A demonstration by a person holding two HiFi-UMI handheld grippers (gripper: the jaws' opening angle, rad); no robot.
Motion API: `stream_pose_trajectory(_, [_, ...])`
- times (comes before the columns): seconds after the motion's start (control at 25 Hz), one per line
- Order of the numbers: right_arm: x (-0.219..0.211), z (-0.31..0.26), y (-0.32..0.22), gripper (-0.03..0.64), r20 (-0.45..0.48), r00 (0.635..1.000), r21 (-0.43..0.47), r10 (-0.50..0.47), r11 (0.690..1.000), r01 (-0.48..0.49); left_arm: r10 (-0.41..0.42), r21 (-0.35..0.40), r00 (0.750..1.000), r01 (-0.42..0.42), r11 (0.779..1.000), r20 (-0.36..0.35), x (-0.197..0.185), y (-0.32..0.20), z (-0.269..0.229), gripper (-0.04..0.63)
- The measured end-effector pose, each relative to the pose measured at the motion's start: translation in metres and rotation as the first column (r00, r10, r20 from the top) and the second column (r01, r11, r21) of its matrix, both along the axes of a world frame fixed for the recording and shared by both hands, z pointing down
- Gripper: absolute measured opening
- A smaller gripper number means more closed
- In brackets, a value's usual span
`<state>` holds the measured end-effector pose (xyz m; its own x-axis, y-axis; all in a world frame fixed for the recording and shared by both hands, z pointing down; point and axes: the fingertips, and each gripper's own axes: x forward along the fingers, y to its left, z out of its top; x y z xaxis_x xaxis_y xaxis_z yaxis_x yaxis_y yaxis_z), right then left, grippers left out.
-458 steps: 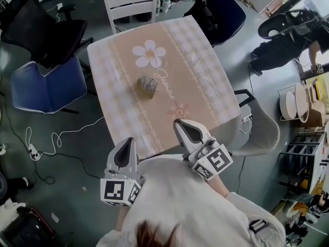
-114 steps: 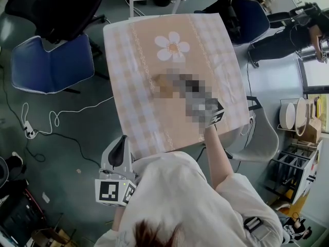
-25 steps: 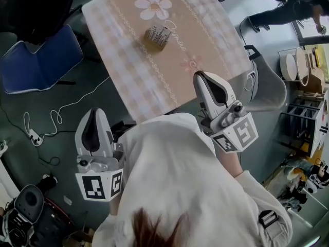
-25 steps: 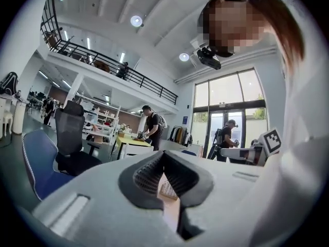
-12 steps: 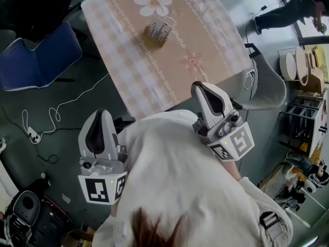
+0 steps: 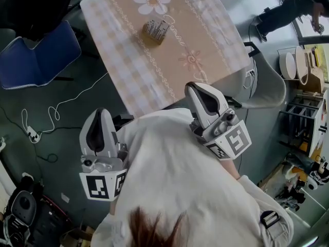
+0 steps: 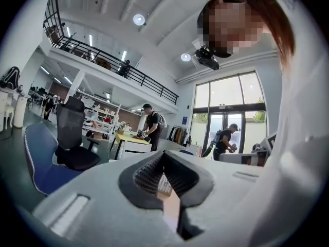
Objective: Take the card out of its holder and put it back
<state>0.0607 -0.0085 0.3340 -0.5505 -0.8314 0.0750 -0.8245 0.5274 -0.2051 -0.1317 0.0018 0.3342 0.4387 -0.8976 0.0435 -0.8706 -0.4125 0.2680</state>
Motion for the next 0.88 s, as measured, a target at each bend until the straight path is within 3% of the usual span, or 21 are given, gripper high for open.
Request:
stream_pose_trajectory(0.32, [-0.004,0.007,0.004,0.002,0.005,1.000,-0.024,-0.012,1.000,0.012,-0.019,-0.030,0.997,0.017,0.999,-0.069,-0.010,0.004,0.011,0.000])
stream_pose_trajectory(0.76, [-0.008,0.007,0.004,0.002,0.000,1.000,-0.024,-0.011,1.000,0.011,0.013,-0.048,1.000,-0.012,0.999,0.023,-0.009,0.004,0.020,0.000])
stream_pose_trajectory(0.88, [-0.007,0.006,0.002,0.002,0.004,1.000,-0.022,-0.004,1.000,0.005,0.003,-0.032,1.000,-0.003,0.999,0.000,-0.007,0.000,0.013,0.000])
